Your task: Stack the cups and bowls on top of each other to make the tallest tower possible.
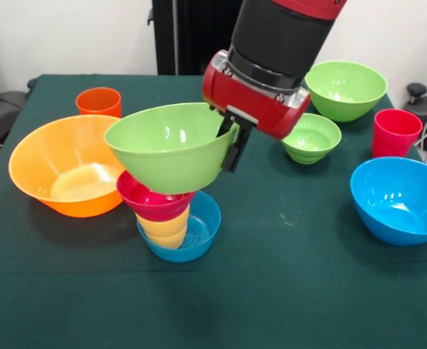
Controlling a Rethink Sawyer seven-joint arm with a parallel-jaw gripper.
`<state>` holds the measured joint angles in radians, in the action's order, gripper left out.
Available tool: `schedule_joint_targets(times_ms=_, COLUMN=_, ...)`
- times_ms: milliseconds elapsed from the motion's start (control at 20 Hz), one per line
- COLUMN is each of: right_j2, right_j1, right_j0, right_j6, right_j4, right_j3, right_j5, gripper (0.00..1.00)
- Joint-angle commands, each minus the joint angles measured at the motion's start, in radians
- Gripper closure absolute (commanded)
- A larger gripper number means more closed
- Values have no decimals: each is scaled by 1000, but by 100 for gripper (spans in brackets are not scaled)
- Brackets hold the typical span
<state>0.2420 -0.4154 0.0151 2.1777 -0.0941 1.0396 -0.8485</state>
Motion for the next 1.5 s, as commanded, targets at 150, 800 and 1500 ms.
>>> schedule_joint_targets(times_ms=150, right_j2=0, right_j1=68, right_j0=-13, right_j6=-94, right_j4=-90, right_j3=-153, right_j5=-247, gripper=100)
schedule_joint_targets(times_ms=800, right_j2=-49, right_j1=27, right_j0=-1, right_j6=-128, right_j4=-34, right_j3=-27, right_j5=-192, gripper=100)
schedule_joint_targets(times_ms=1500, right_j2=-71, right_j1=44, right_j0=28, right_j6=-131, right_j4=-52, right_j3=14, right_j5=-87, gripper=100)
